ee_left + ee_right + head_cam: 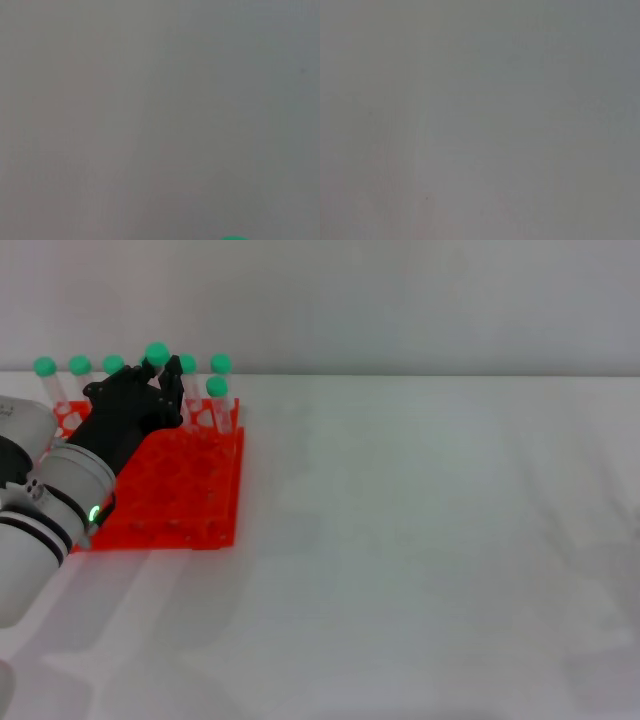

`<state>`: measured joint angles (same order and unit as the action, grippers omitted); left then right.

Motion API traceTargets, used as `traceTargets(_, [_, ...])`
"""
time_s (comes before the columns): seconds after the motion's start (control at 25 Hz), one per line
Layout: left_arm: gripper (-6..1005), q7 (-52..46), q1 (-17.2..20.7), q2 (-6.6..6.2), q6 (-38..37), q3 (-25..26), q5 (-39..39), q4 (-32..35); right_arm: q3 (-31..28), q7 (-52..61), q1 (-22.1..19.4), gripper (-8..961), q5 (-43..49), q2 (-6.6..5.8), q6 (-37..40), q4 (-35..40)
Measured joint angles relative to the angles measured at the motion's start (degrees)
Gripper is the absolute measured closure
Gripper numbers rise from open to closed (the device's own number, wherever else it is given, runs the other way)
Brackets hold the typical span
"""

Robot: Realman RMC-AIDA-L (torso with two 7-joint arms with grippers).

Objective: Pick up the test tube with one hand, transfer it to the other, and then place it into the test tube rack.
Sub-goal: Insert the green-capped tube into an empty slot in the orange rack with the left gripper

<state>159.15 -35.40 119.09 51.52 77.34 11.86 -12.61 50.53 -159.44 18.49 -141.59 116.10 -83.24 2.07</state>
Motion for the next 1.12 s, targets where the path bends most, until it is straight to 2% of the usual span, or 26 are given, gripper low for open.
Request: traceTargets(1.12, [690, 0.02, -2.59, 0.18, -11.86, -0.61, -0.1, 0.17, 0.29, 0.0, -0.23, 78, 0.04, 0.0, -0.21, -1.28])
